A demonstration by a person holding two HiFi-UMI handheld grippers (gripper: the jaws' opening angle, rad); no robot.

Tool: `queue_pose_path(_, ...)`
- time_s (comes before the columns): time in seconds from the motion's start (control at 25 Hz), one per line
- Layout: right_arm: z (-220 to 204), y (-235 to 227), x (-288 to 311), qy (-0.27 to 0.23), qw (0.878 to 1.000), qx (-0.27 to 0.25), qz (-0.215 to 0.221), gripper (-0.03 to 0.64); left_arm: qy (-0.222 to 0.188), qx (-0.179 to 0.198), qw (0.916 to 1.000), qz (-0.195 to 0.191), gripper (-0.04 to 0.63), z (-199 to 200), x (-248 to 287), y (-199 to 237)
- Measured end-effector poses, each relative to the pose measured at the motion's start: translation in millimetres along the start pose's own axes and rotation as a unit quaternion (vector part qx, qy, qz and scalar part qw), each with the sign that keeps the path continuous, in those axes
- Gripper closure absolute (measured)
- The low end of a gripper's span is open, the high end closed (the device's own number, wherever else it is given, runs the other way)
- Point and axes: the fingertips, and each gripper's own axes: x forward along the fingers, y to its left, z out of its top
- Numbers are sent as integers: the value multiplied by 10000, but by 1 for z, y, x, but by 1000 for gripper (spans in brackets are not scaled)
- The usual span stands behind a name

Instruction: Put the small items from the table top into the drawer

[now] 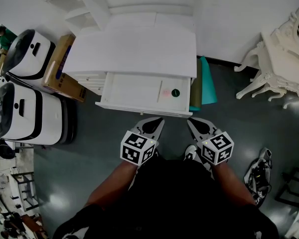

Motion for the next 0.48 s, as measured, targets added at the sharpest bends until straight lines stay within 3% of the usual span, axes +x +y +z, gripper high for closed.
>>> queue_pose_path(0.48,-1,-3,0,47,10000,-2,-39,592,14,53,10000,-55,592,1,2,-2)
